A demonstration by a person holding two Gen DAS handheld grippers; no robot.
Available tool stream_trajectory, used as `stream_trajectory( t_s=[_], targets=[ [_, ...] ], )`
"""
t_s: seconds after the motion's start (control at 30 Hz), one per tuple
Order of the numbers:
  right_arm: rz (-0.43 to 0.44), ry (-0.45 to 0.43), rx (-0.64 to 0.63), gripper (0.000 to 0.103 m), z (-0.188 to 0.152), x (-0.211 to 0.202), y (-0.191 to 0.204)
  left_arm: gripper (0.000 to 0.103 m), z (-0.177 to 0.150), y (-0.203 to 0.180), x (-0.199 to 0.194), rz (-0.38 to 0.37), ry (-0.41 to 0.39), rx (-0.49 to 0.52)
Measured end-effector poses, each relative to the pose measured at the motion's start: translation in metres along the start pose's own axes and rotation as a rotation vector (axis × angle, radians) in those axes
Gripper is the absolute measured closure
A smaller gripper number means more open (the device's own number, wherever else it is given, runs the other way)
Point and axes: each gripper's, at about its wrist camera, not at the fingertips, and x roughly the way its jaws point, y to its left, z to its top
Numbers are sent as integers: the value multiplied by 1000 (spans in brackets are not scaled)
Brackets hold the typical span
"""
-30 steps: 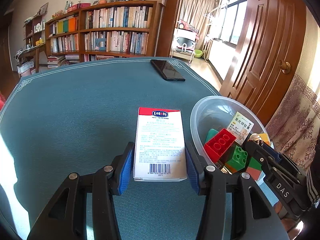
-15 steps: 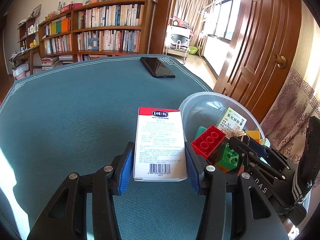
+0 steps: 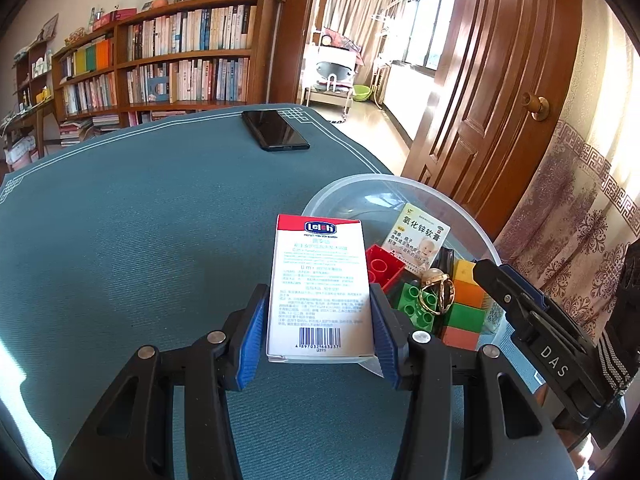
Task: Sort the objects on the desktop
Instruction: 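Open the left tool to drop the medicine box while the right tool drops the ring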
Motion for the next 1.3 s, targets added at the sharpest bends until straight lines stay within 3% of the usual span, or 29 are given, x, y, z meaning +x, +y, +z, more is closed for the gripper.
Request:
stream_trajectory(
  t_s=[0.2, 0.37, 0.53, 0.73, 0.87, 1.1, 1.3],
  targets=[
    [-23, -45, -8, 50, -1, -6, 0, 52, 4, -16, 6, -26, -2, 32],
    [-63, -123, -21, 28, -2, -17, 2, 52, 12, -20, 17, -43, -6, 33],
    [-75, -145, -37, 25, -2, -20, 5, 52, 25, -20, 33, -55, -9, 27],
    [-80, -143, -24, 21, -2, -18, 2, 51, 32, -17, 54, -107, 51, -6],
    [-83, -133, -5, 20, -3, -17, -3, 39, 30, -14, 59, -130, 71, -29],
    [-91, -128, 5, 16, -4, -17, -5, 37, 33, -13, 43, -112, 29, -27],
    [-107, -143, 25, 7, -4, -22, -9, 37, 29, -10, 15, -15, -47, 19]
  ],
)
